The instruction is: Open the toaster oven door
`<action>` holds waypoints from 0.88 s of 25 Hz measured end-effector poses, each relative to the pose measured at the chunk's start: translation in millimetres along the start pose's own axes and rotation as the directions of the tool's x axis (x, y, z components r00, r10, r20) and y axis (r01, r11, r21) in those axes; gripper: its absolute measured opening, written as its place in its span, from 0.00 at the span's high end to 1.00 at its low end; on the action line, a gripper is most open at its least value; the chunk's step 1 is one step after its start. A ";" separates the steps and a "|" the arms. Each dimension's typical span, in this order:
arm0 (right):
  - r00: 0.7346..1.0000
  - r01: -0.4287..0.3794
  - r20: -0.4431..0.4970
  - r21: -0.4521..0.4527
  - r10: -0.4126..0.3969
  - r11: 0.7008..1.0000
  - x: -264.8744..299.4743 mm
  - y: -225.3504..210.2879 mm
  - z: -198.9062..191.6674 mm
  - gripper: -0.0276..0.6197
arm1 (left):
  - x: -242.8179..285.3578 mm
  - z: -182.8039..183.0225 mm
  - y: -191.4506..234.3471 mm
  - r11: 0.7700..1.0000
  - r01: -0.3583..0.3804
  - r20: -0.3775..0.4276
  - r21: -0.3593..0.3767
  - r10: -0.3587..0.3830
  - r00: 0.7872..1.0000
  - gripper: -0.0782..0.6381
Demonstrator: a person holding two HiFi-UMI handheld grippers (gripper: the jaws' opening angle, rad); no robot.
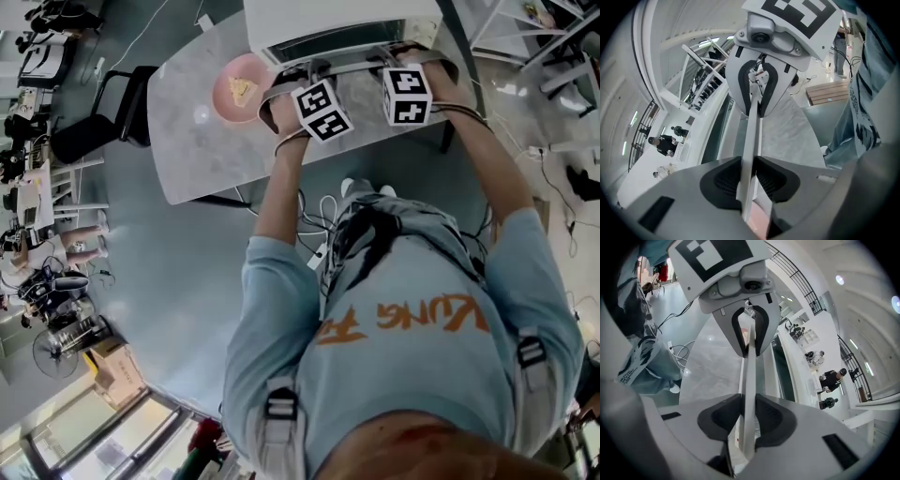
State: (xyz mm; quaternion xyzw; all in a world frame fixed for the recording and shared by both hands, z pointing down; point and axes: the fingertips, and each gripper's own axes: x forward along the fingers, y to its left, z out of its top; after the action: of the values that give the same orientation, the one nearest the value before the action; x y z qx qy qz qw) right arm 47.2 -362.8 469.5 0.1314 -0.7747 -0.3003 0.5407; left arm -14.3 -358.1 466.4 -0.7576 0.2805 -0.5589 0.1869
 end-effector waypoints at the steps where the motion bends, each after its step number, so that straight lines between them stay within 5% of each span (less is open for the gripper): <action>1: 1.000 0.006 0.002 0.002 -0.006 1.000 -1.3 4.2 0.1 0.81 | -1.2 0.5 -4.0 1.000 -0.008 -0.001 -0.003 0.008 1.000 0.76; 12: 0.987 0.163 -0.013 0.026 -0.162 0.986 -5.6 36.2 5.2 0.83 | -4.3 -6.8 -40.7 0.995 -0.103 -0.015 -0.003 0.103 0.995 0.76; 22: 0.971 0.227 -0.083 0.053 -0.223 0.972 -1.2 78.6 4.2 0.83 | -3.7 -12.8 -86.4 0.992 -0.120 0.004 -0.026 0.120 0.993 0.76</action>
State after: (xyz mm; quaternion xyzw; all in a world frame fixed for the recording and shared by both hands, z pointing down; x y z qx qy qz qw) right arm 53.3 -299.1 515.3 0.2466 -0.7425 -0.3301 0.5281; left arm -8.6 -288.7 519.1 -0.7434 0.3321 -0.5407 0.2114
